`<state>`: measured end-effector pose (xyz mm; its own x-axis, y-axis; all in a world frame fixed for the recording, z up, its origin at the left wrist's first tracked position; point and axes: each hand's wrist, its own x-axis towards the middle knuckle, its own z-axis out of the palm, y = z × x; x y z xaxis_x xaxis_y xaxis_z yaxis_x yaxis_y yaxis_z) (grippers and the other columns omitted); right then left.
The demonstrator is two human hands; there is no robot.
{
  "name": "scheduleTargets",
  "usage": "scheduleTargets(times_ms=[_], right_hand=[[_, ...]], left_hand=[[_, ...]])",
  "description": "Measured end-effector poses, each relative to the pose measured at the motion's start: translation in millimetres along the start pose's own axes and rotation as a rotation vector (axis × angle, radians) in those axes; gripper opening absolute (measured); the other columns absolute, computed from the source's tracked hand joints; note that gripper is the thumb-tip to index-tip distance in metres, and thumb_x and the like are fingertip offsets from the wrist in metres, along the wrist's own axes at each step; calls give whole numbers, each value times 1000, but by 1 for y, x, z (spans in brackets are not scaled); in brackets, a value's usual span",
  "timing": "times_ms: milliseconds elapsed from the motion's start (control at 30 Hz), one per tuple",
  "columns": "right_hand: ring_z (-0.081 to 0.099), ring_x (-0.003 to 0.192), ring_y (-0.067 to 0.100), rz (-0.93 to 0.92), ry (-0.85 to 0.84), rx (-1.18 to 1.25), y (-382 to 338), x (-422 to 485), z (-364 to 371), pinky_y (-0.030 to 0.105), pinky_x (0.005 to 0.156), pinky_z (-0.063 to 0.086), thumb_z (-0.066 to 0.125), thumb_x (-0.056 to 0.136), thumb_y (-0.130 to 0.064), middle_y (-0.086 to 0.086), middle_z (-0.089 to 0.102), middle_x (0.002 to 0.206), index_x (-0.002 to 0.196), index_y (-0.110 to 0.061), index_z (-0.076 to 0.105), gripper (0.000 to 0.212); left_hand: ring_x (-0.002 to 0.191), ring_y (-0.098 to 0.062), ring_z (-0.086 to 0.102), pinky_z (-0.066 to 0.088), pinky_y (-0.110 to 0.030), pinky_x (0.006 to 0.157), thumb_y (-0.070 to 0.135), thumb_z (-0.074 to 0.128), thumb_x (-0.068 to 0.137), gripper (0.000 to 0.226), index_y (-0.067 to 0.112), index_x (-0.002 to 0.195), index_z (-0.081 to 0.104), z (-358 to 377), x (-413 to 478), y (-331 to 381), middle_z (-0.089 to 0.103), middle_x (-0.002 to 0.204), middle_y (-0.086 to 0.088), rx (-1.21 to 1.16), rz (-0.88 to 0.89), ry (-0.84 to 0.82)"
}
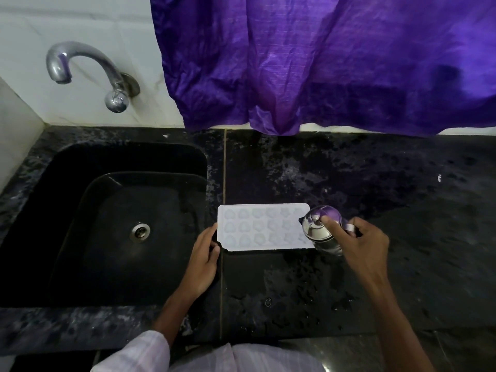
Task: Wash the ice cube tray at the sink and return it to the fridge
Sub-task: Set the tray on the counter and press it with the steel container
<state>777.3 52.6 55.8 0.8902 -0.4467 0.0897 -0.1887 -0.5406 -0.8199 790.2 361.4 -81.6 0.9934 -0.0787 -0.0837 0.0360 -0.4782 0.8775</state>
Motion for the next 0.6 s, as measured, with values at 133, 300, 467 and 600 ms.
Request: scheduleTargets(times_ms=[133, 300, 467, 600], right_hand=[[37, 38, 4, -14, -28, 36, -12, -6, 11, 4, 38, 32, 82, 78, -30, 9, 35, 56, 57, 6, 38, 60], [31, 49, 7, -57, -40, 13, -19, -11, 30, 16, 48, 33, 82, 74, -43, -2, 34, 50, 52, -11, 35, 61], [34, 55, 14, -90, -98, 45, -29, -18, 47, 27, 54, 36, 81, 71, -52, -7, 36, 45, 50, -17, 35, 62], [34, 55, 14, -102, -121, 47, -37, -23, 54, 27, 54, 34, 81, 70, -52, -7, 35, 46, 49, -18, 34, 62]], left_hand=[[126, -35, 50, 38, -52, 111, 27, 45, 100, 51, 16, 149, 39, -2, -2, 3, 41, 149, -1, -12, 30, 11], [126, -32, 50, 38, -51, 110, 41, 41, 98, 56, 17, 149, 38, -3, -2, 4, 41, 149, -1, -38, 27, -1], [114, -19, 54, 41, -43, 108, 46, 39, 95, 60, 18, 148, 39, -6, -3, 8, 41, 146, 5, -60, 25, -31], [116, -21, 53, 41, -42, 108, 27, 44, 99, 48, 26, 146, 37, -8, -2, 9, 41, 143, 8, -61, 33, -46]])
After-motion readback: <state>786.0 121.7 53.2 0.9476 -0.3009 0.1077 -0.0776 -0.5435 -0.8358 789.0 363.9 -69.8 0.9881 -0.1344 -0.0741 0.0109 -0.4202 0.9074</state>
